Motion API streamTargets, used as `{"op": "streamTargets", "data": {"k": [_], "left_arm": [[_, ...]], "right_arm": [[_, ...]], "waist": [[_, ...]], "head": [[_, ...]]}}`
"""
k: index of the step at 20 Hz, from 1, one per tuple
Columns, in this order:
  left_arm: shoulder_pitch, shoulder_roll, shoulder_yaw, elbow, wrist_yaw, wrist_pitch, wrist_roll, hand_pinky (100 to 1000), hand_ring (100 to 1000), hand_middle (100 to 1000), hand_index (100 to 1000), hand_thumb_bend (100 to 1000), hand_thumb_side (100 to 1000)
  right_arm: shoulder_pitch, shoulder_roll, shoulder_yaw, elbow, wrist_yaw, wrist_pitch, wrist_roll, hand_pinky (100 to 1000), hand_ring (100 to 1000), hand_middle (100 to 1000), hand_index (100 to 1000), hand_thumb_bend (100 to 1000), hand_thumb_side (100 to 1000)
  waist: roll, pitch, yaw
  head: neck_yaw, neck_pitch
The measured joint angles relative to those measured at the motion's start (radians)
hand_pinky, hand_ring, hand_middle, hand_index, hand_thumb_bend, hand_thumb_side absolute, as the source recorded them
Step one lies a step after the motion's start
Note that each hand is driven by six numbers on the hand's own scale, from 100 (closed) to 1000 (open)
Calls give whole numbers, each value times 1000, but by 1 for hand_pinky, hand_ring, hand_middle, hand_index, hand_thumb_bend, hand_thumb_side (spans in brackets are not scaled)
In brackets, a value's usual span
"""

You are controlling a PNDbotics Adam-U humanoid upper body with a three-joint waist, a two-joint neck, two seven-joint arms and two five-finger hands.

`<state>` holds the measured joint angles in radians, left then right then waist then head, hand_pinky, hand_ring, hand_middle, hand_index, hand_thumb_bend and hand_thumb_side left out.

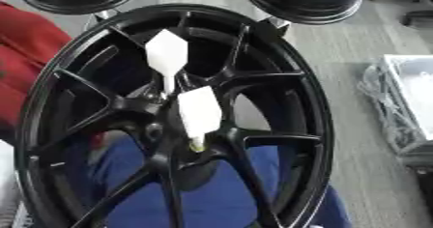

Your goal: Pull the pin out of the wheel hub.

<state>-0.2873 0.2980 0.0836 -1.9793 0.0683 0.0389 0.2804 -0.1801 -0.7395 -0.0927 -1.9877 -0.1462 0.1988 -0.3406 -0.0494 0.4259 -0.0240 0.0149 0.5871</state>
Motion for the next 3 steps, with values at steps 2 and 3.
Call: {"op": "streamTargets", "data": {"k": [2, 3], "left_arm": [[-4, 0, 0, 0, 0, -1, -1, 686, 658, 586, 653, 372, 588], [-5, 0, 0, 0, 0, -2, -2, 686, 658, 586, 653, 371, 588]], "right_arm": [[-27, 16, 7, 0, -26, -33, 8, 861, 756, 601, 761, 100, 749], [-40, 25, 10, 0, -37, -47, 13, 864, 756, 601, 762, 100, 751]], "waist": [[4, 0, 1], [7, 0, 2]], "head": [[0, 1], [-1, 1]]}}
